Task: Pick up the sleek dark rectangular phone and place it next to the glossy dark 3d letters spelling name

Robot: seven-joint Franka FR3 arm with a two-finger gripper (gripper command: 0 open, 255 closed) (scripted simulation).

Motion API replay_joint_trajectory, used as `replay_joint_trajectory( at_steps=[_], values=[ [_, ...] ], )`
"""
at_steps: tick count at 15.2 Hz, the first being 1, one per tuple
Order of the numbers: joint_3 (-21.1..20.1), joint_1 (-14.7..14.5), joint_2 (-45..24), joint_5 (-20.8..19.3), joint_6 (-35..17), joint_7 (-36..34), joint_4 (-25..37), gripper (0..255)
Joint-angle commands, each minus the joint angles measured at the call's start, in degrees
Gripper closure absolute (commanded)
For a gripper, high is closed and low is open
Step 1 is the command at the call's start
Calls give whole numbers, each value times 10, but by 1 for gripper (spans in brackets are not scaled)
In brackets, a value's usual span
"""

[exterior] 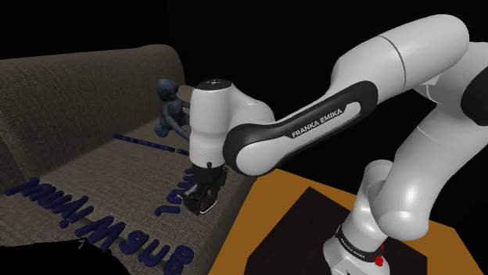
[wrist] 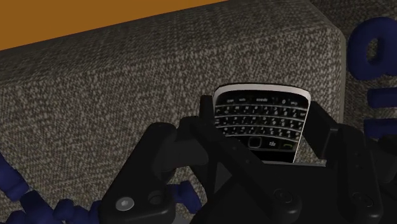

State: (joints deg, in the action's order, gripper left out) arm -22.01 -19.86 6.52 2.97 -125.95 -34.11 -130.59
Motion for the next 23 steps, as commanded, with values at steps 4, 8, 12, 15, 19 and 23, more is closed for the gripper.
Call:
replay_joint_trajectory(
  at_steps=[4, 8, 12, 15, 19, 23],
  values=[
    [-3, 0, -20, -8, -40, -7, -21, 255],
    [-4, 0, -39, -17, -71, -13, -34, 255],
    [-5, 1, -44, -19, -78, -15, -37, 255],
    [-5, 1, -44, -19, -78, -15, -37, 255],
    [-5, 1, -44, -19, -78, -15, -37, 0],
    [-4, 1, -31, -13, -59, -10, -30, 0]
  ],
)
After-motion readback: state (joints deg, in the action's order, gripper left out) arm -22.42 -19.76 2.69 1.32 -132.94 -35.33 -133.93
